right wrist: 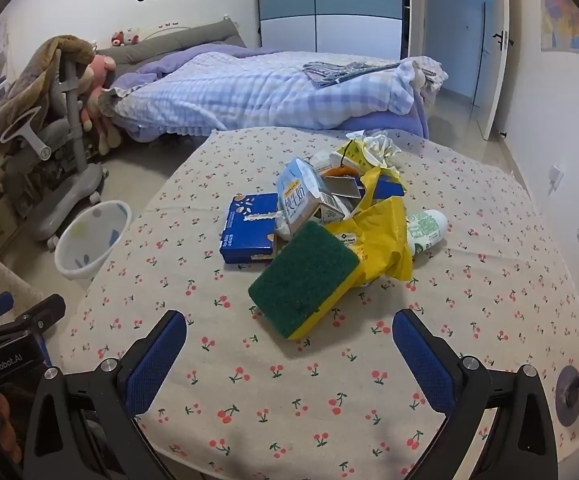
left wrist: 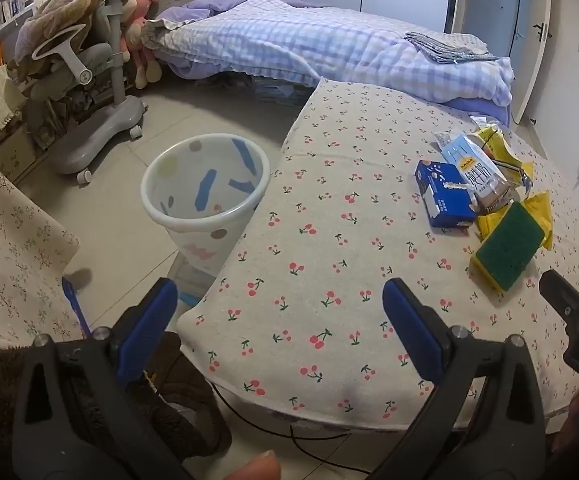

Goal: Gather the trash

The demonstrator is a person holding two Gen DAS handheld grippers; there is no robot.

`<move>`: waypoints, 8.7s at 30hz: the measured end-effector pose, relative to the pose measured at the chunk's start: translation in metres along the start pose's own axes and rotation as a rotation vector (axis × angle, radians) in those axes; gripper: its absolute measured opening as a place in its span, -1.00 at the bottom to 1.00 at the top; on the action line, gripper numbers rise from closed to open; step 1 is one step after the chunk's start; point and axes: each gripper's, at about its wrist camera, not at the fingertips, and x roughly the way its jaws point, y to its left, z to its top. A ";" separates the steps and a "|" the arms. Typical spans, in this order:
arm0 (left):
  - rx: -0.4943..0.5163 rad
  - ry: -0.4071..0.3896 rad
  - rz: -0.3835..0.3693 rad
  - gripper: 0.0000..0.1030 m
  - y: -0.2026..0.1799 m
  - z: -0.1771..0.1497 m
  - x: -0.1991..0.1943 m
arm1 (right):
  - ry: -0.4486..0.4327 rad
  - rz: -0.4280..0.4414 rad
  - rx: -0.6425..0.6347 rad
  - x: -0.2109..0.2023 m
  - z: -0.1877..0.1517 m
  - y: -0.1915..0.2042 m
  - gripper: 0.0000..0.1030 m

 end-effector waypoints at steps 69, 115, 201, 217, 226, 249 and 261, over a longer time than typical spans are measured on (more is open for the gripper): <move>-0.048 -0.036 0.042 0.98 0.015 0.010 -0.003 | -0.012 0.021 0.006 0.005 0.007 0.011 1.00; 0.172 0.279 -0.271 0.82 -0.096 0.095 0.100 | 0.275 -0.046 0.494 0.096 0.076 -0.175 1.00; -0.068 0.277 -0.095 0.24 0.127 0.111 0.171 | 0.287 0.305 0.081 0.161 0.120 0.118 -0.16; -0.147 0.210 0.163 0.93 0.194 0.095 0.123 | 0.286 0.430 -0.044 0.184 0.117 0.216 -0.16; -0.166 0.222 0.171 0.93 0.205 0.090 0.125 | 0.308 0.461 -0.105 0.208 0.104 0.270 -0.16; -0.132 0.230 0.078 0.93 0.172 0.094 0.118 | 0.212 0.349 -0.105 0.151 0.119 0.206 0.50; 0.023 0.230 -0.048 0.93 0.077 0.100 0.112 | 0.181 0.178 0.052 0.109 0.120 0.048 0.52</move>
